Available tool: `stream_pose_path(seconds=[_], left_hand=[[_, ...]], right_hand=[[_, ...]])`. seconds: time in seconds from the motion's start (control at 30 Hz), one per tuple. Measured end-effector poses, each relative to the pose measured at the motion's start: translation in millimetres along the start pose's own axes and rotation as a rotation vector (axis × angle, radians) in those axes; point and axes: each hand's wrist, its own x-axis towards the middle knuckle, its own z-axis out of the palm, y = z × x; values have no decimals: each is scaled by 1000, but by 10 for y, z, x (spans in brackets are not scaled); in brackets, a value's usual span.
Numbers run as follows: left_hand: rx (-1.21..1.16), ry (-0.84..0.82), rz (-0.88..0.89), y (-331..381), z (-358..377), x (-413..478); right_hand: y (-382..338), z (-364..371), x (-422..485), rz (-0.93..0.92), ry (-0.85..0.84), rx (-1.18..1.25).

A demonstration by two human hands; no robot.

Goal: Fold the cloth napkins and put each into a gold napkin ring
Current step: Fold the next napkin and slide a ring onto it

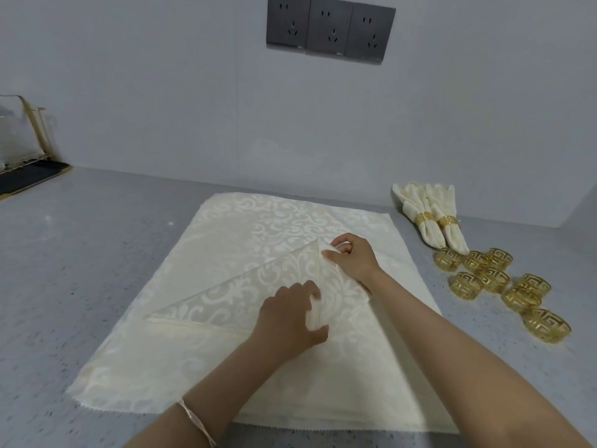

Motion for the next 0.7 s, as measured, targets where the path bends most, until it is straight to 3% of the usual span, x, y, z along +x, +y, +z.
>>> stream_pose_path(seconds=[0.23, 0.33, 0.4, 0.57, 0.7], left_hand=[[167, -412, 156, -83, -203, 237], [277, -442, 200, -62, -192, 240], [383, -393, 247, -58, -119, 191], [501, -260, 327, -181, 69, 105], [515, -266, 317, -171, 78, 88]], right_hand=[[-156, -165, -160, -109, 73, -54], [-147, -358, -594, -184, 85, -38], [-60, -440, -962, -260, -45, -128], [89, -508, -1595, -438, -463, -625], [66, -532, -1649, -431, -557, -725]])
